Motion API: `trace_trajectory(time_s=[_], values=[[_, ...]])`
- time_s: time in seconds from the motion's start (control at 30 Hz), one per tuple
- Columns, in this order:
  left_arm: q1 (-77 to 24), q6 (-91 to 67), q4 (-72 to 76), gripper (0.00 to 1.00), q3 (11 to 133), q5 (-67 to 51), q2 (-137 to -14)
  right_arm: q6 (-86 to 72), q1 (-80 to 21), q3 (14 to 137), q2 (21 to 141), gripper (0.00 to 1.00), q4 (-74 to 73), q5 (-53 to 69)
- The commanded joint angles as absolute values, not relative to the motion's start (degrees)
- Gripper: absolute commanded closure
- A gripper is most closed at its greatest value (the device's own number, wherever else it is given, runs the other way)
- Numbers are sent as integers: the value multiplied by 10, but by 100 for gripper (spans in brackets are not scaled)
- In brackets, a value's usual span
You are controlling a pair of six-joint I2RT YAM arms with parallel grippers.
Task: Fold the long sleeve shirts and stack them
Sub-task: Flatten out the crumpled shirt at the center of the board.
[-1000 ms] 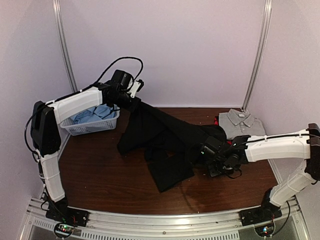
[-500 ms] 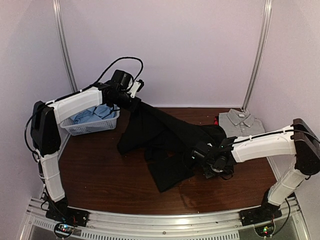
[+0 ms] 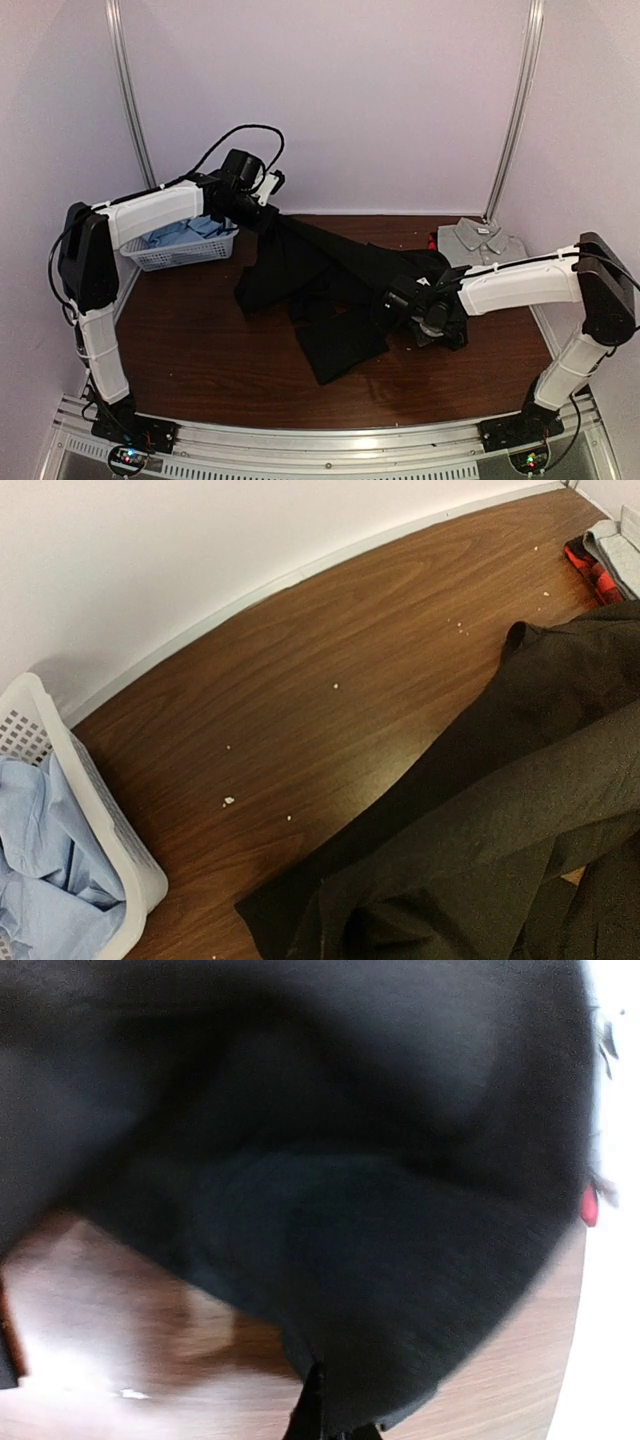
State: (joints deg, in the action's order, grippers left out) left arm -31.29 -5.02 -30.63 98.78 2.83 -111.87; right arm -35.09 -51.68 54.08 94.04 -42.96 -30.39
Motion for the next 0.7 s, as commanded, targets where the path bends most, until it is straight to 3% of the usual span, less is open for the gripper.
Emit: trace_trajectory(time_s=[0.0,0.13,0.37,0.67], values=[[-299,-62,-286,100,950,46,-1058,-322,-488,557,889,100,-465,-351],[-291,-66,-286,100,897,62,-988,-251,-468,577,805,100,-461,-311],[-292,-47,-295,100,836,5,-788,-126,-469,711,682,100,-508,-127],[-292,-51,-316,100,886,-94,-595,-93,-471,922,587,100,-591,-86]])
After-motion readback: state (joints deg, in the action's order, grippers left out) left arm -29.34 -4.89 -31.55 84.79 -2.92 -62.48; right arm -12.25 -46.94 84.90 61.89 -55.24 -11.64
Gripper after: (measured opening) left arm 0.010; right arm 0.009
